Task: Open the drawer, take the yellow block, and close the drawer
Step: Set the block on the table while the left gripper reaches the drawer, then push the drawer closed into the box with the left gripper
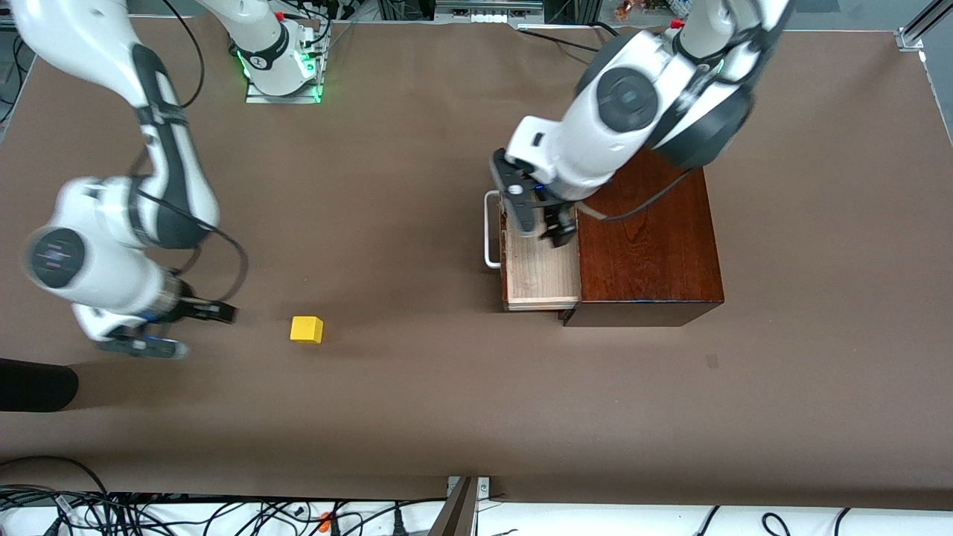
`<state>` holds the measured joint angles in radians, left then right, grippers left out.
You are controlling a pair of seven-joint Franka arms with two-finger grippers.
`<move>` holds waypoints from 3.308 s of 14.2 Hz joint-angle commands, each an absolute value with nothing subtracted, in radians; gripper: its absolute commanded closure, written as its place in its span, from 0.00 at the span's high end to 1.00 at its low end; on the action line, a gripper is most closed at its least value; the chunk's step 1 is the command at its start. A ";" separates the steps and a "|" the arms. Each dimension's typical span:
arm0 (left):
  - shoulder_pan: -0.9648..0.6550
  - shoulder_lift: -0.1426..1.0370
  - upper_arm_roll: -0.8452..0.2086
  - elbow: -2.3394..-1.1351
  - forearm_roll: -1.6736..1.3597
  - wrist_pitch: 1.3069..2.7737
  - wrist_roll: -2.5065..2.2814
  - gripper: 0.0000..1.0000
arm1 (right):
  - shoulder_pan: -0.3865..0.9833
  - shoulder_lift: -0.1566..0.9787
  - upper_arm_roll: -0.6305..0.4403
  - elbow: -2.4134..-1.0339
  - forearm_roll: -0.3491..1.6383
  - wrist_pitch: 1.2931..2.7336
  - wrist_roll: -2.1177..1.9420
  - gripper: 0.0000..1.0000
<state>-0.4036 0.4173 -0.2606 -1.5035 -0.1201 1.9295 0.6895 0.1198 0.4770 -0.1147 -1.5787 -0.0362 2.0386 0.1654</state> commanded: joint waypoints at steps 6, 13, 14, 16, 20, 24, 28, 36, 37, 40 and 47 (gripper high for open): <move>-0.546 0.557 -0.252 -1.410 -0.114 1.993 0.911 1.00 | 0.121 0.181 -0.241 -1.605 -0.018 1.726 0.009 1.00; -0.594 0.598 -0.252 -1.500 -0.112 2.095 0.913 1.00 | 0.124 0.022 -0.233 -1.617 -0.023 1.598 -0.070 1.00; -0.592 0.600 -0.250 -1.505 -0.103 2.095 0.913 1.00 | 0.124 0.015 -0.226 -1.611 -0.023 1.585 -0.066 1.00; -0.595 0.604 -0.252 -1.548 -0.055 2.138 0.911 1.00 | 0.101 0.015 -0.187 -1.598 -0.026 1.560 -0.057 1.00; -0.575 0.597 -0.252 -1.560 0.015 2.112 0.920 1.00 | -0.023 0.017 -0.029 -1.572 -0.025 1.559 -0.029 1.00; -0.565 0.588 -0.241 -1.559 0.018 2.028 0.922 1.00 | -0.023 0.017 -0.029 -1.572 -0.021 1.559 -0.028 1.00; -0.532 0.572 -0.238 -1.555 0.020 1.950 0.933 1.00 | -0.021 0.017 -0.031 -1.572 -0.021 1.557 -0.026 1.00; -0.453 0.555 -0.239 -1.552 0.092 1.836 0.940 1.00 | -0.023 0.015 -0.028 -1.569 -0.018 1.532 -0.026 1.00; -0.440 0.555 -0.239 -1.554 0.092 1.829 0.942 1.00 | -0.021 0.015 -0.028 -1.569 -0.018 1.532 -0.026 1.00; -0.407 0.542 -0.239 -1.551 0.092 1.799 0.942 1.00 | -0.023 0.014 -0.029 -1.572 -0.018 1.529 -0.029 1.00; -0.364 0.517 -0.241 -1.549 0.092 1.764 0.942 1.00 | -0.023 0.014 -0.038 -1.569 -0.018 1.502 -0.040 1.00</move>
<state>-0.3850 0.5675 -0.2639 -1.5177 0.0349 1.7853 0.9416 -0.0087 0.0287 -0.0448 -1.5737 -0.0356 1.5406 -0.0353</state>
